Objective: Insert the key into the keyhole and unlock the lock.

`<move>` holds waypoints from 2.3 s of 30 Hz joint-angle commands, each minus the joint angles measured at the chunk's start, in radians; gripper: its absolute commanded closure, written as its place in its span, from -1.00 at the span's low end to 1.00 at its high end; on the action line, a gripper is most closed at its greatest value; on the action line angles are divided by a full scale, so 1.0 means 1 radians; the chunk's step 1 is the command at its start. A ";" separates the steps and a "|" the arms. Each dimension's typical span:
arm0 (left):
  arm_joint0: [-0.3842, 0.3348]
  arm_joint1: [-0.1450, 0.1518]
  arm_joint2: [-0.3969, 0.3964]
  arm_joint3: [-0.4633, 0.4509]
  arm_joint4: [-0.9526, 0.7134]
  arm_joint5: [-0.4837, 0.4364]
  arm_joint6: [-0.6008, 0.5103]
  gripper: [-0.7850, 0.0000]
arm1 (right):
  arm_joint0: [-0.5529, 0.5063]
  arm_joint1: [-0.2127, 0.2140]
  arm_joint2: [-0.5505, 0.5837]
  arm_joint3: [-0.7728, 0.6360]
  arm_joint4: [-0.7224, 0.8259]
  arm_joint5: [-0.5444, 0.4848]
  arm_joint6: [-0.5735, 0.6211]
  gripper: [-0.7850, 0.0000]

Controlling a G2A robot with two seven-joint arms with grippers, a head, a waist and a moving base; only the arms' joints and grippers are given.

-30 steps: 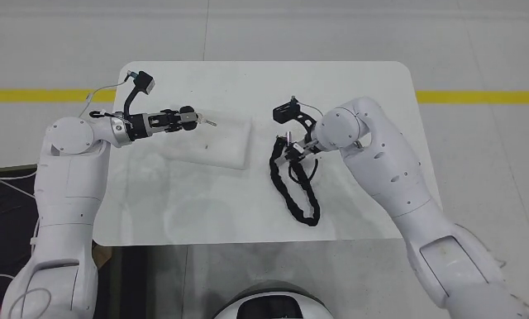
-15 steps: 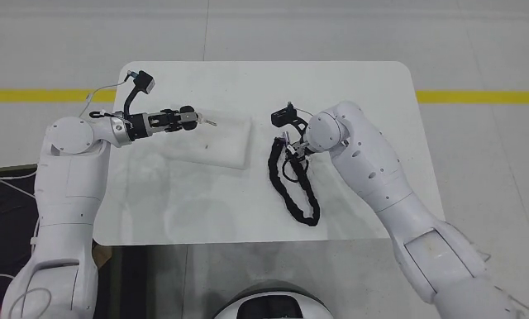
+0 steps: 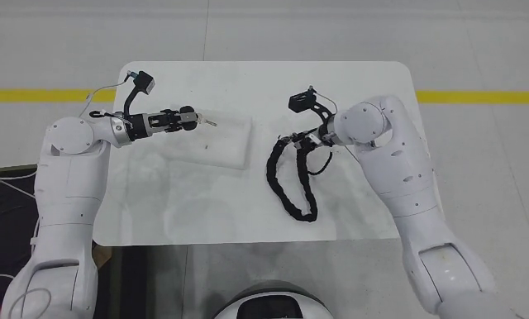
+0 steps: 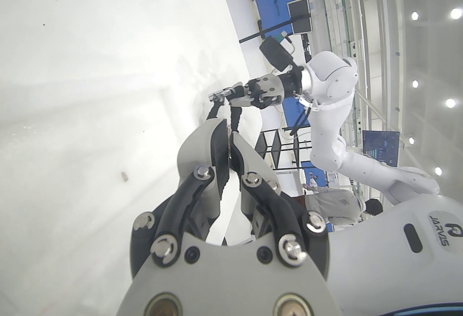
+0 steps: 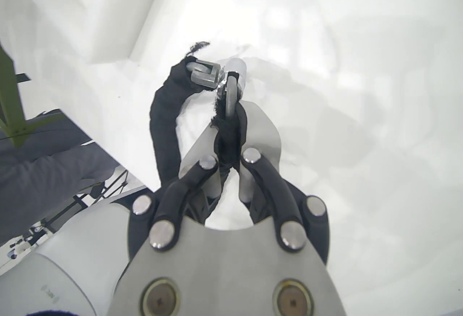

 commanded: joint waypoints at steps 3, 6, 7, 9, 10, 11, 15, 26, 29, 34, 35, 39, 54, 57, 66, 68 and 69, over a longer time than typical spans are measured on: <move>0.000 0.000 0.000 0.000 0.000 0.000 0.000 1.00 | -0.029 0.011 0.029 -0.027 0.039 -0.018 0.005 1.00; 0.000 0.000 0.000 0.000 0.000 0.000 0.000 1.00 | -0.029 0.011 0.029 -0.027 0.039 -0.018 0.005 1.00; 0.000 0.000 0.000 0.000 0.000 0.000 0.000 1.00 | -0.029 0.011 0.029 -0.027 0.039 -0.018 0.005 1.00; 0.000 0.000 0.000 0.000 0.000 0.000 0.000 1.00 | -0.072 0.014 0.035 -0.057 0.078 -0.014 -0.047 1.00; 0.000 0.000 0.000 0.000 0.000 0.000 0.000 1.00 | -0.121 0.019 0.061 -0.088 0.116 -0.022 -0.105 1.00; 0.000 0.000 0.000 0.000 0.000 0.000 0.000 1.00 | -0.183 0.023 0.102 -0.126 0.164 -0.036 -0.181 1.00; 0.000 0.000 0.000 0.000 0.000 0.000 0.000 1.00 | -0.318 0.033 0.206 -0.181 0.334 -0.124 -0.363 1.00; 0.000 0.000 0.000 0.000 0.000 0.000 0.000 1.00 | -0.354 0.024 0.200 0.027 1.014 -0.357 -0.350 1.00; 0.000 0.000 0.000 0.000 0.000 0.000 0.000 1.00 | -0.344 0.023 0.177 0.054 1.076 -0.403 -0.296 1.00; 0.000 0.000 0.000 0.000 0.000 0.000 0.000 1.00 | -0.347 0.026 0.177 0.058 1.143 -0.428 -0.242 1.00; 0.000 0.000 0.000 0.000 0.000 0.000 0.000 1.00 | -0.347 0.026 0.177 0.058 1.143 -0.428 -0.242 1.00; 0.033 0.000 -0.010 -0.018 -0.011 -0.001 0.034 1.00 | -0.347 0.026 0.177 0.058 1.143 -0.428 -0.242 1.00; 0.302 -0.049 0.107 -0.347 -0.152 -0.035 0.475 1.00 | -0.457 0.001 0.053 -0.059 0.942 -0.423 -0.636 1.00; 0.309 -0.051 0.114 -0.358 -0.130 -0.036 0.469 1.00 | -0.448 0.001 0.048 -0.044 0.943 -0.425 -0.633 1.00; 0.311 -0.056 0.119 -0.363 -0.163 -0.012 0.423 1.00 | -0.432 0.003 0.040 -0.022 0.935 -0.434 -0.616 1.00; 0.307 -0.056 0.118 -0.359 -0.154 0.004 0.409 1.00 | -0.433 0.004 0.043 -0.024 0.925 -0.444 -0.615 1.00; 0.305 -0.056 0.118 -0.358 -0.151 0.010 0.402 1.00 | -0.435 0.005 0.045 -0.025 0.918 -0.451 -0.616 1.00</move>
